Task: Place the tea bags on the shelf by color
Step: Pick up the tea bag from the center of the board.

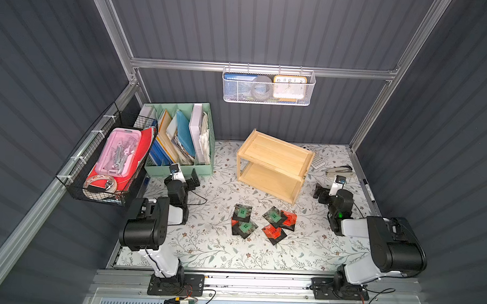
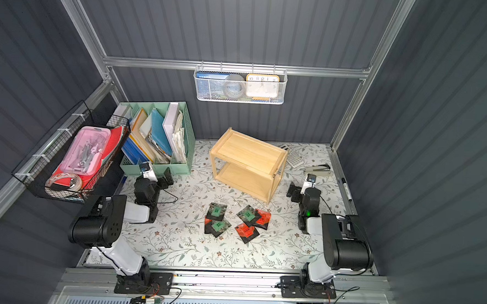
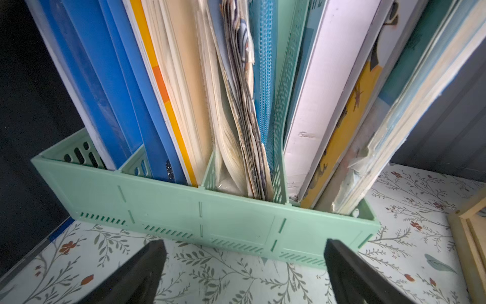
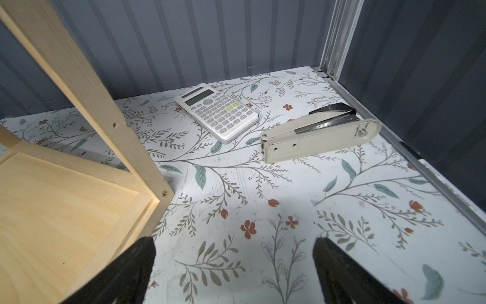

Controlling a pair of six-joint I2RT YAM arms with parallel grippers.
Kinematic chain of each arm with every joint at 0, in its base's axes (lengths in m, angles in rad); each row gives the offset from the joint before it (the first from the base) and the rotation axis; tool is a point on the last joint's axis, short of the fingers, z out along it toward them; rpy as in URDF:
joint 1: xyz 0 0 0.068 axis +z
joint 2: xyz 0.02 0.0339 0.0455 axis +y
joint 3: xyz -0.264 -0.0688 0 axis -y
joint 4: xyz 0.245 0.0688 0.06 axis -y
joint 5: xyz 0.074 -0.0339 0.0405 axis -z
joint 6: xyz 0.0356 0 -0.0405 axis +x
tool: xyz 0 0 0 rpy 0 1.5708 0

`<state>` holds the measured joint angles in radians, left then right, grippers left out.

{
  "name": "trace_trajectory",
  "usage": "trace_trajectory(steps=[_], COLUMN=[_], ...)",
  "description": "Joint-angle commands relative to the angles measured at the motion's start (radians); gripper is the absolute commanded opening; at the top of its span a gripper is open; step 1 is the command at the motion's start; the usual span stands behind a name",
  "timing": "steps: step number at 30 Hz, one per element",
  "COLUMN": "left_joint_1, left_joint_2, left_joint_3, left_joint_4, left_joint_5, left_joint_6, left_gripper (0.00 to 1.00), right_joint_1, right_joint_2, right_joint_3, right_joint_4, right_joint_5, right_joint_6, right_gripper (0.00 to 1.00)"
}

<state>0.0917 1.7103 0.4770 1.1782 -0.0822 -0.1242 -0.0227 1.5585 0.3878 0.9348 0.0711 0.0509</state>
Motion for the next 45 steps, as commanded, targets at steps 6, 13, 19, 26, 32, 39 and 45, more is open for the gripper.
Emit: trace_trajectory(steps=[6,13,19,26,32,39,45], left_joint_1=[0.005,0.005,0.006,0.005,0.005,0.005,0.005], left_joint_2=[-0.006,-0.006,-0.006,-0.006,-0.006,-0.011,-0.011], left_joint_3=[0.008,0.008,0.008,0.008,0.008,-0.004,-0.009], left_joint_4=[-0.001,-0.001,0.000,0.001,0.001,0.017,0.029], left_joint_5=[-0.010,-0.010,-0.010,-0.010,-0.010,0.014,0.041], left_joint_6=[0.012,0.012,0.012,0.012,0.012,0.022,0.028], left_gripper=[1.00,1.00,1.00,1.00,1.00,1.00,1.00], right_joint_1=[-0.003,-0.003,-0.003,-0.003,-0.003,-0.003,-0.004], right_joint_2=[0.007,0.007,0.007,0.009,0.008,0.008,0.010], right_joint_3=[-0.010,-0.010,-0.010,-0.010,-0.009,-0.006,-0.006], right_joint_4=[0.018,0.018,0.018,0.018,0.018,0.010,0.012], right_joint_5=[-0.007,-0.006,-0.008,-0.008,-0.008,-0.067,-0.071], right_joint_6=[-0.002,-0.003,-0.003,-0.003,-0.003,-0.023,-0.020], right_gripper=[0.99,0.99,0.99,0.99,0.99,0.99,0.99])
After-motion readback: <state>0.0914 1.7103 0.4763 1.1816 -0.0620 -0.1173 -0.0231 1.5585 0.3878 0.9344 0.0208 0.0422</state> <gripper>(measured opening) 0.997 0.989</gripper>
